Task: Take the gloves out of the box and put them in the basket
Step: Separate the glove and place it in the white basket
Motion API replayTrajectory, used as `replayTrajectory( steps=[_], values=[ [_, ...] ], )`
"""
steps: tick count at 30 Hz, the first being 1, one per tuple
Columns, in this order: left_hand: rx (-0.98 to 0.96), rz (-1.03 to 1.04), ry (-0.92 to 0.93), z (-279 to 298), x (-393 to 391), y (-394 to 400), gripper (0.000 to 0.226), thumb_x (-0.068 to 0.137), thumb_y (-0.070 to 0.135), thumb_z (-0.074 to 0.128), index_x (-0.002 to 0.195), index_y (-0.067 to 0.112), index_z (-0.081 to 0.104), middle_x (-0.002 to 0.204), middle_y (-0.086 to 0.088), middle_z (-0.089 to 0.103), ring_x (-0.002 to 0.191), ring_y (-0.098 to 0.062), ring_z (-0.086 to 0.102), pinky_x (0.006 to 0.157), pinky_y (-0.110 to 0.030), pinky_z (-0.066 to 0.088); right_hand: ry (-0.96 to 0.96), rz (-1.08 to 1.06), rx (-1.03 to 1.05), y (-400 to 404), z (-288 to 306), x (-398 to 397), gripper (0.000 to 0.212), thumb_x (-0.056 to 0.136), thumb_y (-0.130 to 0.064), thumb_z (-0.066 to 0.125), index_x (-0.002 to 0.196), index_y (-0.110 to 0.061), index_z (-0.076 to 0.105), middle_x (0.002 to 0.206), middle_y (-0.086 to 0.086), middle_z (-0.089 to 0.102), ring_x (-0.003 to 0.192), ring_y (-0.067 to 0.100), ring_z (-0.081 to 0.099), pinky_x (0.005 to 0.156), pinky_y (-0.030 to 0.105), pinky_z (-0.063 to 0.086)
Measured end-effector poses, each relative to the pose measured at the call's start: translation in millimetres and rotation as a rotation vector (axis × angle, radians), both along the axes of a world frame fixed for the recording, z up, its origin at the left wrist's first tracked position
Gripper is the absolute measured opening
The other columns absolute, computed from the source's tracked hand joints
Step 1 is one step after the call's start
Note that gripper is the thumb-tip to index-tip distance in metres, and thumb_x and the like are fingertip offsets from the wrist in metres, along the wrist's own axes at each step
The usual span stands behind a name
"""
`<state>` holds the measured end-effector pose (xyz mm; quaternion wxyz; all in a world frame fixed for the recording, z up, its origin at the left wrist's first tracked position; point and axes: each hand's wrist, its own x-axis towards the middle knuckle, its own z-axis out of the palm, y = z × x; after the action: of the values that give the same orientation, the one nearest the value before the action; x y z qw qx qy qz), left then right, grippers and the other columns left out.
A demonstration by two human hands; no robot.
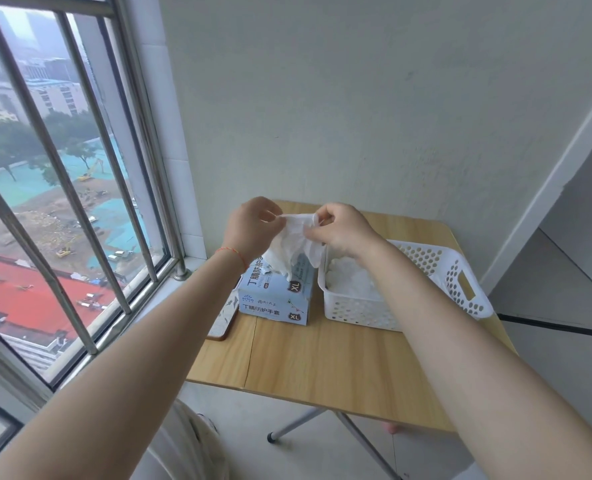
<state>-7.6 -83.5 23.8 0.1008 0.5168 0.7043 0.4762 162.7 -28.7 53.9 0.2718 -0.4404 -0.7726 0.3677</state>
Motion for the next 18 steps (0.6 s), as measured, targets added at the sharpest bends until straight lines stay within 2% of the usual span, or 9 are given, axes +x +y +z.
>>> replayTrajectory(
  steps=[3,5,7,10,13,15,16,18],
  values=[
    [-0.052,0.015,0.015,-4.1,-3.3,-3.3,0.005,0.086,0.019,0.069,0.087,0.018,0.065,0.087,0.0,0.069,0.079,-0.016,0.064,0.069,-0.027,0.053,-0.019,-0.001,-0.028,-1.0,-6.6,1.3,0.019,0.084,-0.02,0.071,0.091,-0.002,0.067,0.08,0.002,0.062,0.072,0.015,0.056,0.066,0.029,0.045],
    [-0.104,0.029,0.077,-8.3,-2.6,-5.6,0.006,0.087,0.022,0.07,0.086,0.018,0.066,0.083,0.003,0.065,0.074,-0.013,0.059,0.06,-0.02,0.045,0.041,-0.031,-0.015,-3.6,-6.7,1.0,0.018,0.085,-0.023,0.071,0.091,-0.006,0.07,0.082,0.0,0.066,0.072,0.012,0.059,0.068,0.027,0.047],
    [-0.148,0.045,0.096,-13.8,-2.4,-7.0,0.004,0.088,0.022,0.068,0.085,0.02,0.066,0.085,0.002,0.065,0.074,-0.013,0.058,0.057,-0.019,0.042,0.11,-0.067,0.011,-4.3,-4.2,0.9,0.011,0.086,-0.022,0.071,0.091,-0.012,0.071,0.083,-0.006,0.067,0.075,0.007,0.059,0.067,0.02,0.046],
    [-0.213,0.048,0.072,-18.9,-2.2,-9.6,0.009,0.089,0.014,0.06,0.091,0.019,0.067,0.095,-0.003,0.07,0.081,-0.02,0.066,0.06,-0.024,0.049,0.161,-0.101,0.04,-1.9,-1.8,0.2,0.009,0.089,-0.018,0.067,0.093,-0.013,0.073,0.08,-0.009,0.066,0.074,0.006,0.059,0.072,0.021,0.044],
    [-0.221,0.004,-0.078,-17.3,0.6,-11.3,0.021,0.087,0.009,0.052,0.102,0.017,0.065,0.093,-0.005,0.072,0.082,-0.022,0.07,0.063,-0.03,0.057,0.159,-0.121,0.049,-0.5,-1.0,-0.1,0.008,0.09,-0.02,0.065,0.091,-0.015,0.071,0.075,-0.01,0.062,0.069,0.006,0.056,0.074,0.027,0.048],
    [-0.175,-0.042,-0.192,-14.1,3.6,-12.2,0.021,0.088,0.016,0.052,0.107,0.018,0.062,0.093,-0.004,0.071,0.085,-0.021,0.07,0.075,-0.039,0.059,0.149,-0.12,0.045,-0.1,-3.0,-0.5,0.009,0.09,-0.025,0.066,0.09,-0.015,0.068,0.078,-0.009,0.062,0.072,0.009,0.057,0.075,0.029,0.049],
    [-0.152,-0.069,-0.214,-12.4,5.1,-12.8,0.021,0.09,0.023,0.056,0.11,0.02,0.059,0.095,-0.003,0.069,0.087,-0.02,0.069,0.076,-0.04,0.058,0.144,-0.118,0.04,-0.3,-4.1,-1.3,0.011,0.09,-0.026,0.066,0.09,-0.015,0.067,0.079,-0.008,0.062,0.072,0.01,0.057,0.074,0.029,0.049],
    [-0.158,-0.112,-0.151,-11.3,8.4,-13.9,0.038,0.088,0.039,0.067,0.119,0.023,0.053,0.1,-0.002,0.064,0.086,-0.017,0.064,0.066,-0.03,0.052,0.145,-0.119,0.025,-0.9,-5.9,-3.7,0.012,0.09,-0.027,0.066,0.09,-0.015,0.067,0.081,-0.007,0.063,0.076,0.012,0.059,0.075,0.03,0.051]
  ],
)
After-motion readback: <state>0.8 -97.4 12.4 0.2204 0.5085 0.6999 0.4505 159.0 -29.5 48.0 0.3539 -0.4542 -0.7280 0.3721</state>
